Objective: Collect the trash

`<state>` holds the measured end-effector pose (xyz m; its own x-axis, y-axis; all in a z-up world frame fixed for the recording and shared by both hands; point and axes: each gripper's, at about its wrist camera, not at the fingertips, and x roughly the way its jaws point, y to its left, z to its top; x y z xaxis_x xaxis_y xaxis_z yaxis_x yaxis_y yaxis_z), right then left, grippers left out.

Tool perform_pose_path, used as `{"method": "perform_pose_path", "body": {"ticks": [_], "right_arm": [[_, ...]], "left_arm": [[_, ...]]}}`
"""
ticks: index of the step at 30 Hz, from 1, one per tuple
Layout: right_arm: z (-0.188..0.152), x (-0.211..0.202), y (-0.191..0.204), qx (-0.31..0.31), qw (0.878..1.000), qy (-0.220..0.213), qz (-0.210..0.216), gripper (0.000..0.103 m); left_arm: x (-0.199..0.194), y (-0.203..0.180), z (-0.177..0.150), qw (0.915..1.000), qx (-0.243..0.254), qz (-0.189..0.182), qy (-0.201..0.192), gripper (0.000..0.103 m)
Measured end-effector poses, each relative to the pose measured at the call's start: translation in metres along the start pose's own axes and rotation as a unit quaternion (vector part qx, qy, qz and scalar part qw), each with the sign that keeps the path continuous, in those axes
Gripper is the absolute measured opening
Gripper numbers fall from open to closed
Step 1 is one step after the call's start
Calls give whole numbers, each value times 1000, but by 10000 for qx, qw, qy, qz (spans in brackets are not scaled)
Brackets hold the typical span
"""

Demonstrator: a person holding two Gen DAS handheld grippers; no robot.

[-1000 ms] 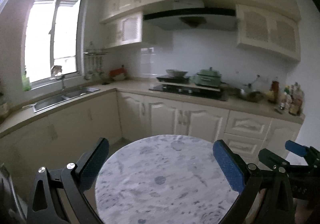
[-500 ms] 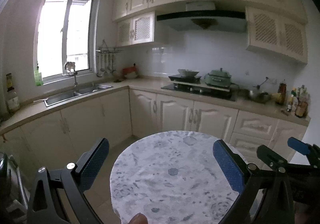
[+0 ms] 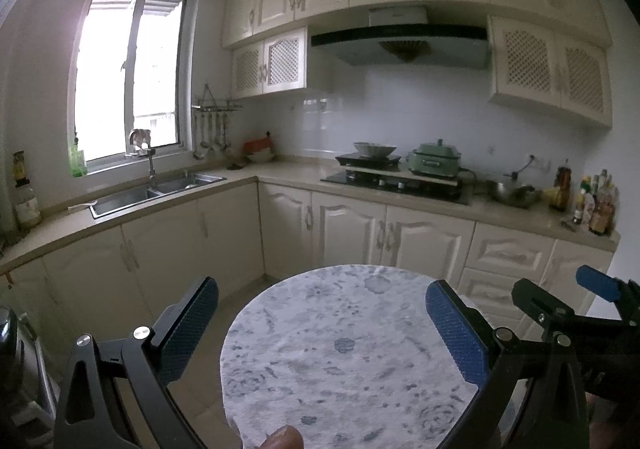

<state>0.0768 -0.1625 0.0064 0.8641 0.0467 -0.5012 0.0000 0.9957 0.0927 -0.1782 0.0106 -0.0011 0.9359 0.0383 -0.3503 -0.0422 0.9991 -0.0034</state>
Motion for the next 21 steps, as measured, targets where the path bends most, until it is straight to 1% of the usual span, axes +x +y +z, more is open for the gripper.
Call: {"method": "perform_pose_path", "body": {"ticks": [5,12,16,21], "right_arm": [[0,-1,-1,9,10000,10,9,103],[0,-1,-1,5,10000,3,32,103],[1,0,0,18,10000,16,54,103],[1,0,-1,24,10000,17,60,103]], "left_arm": [[5,-3,-3,10000,-63,8,17,102],[10,-12,-5,10000,45,-3,-49,102],[8,-22,-14,9999,64,-51,-125,102],[3,-33,-24,9998,-34,-92,-174,102]]}}
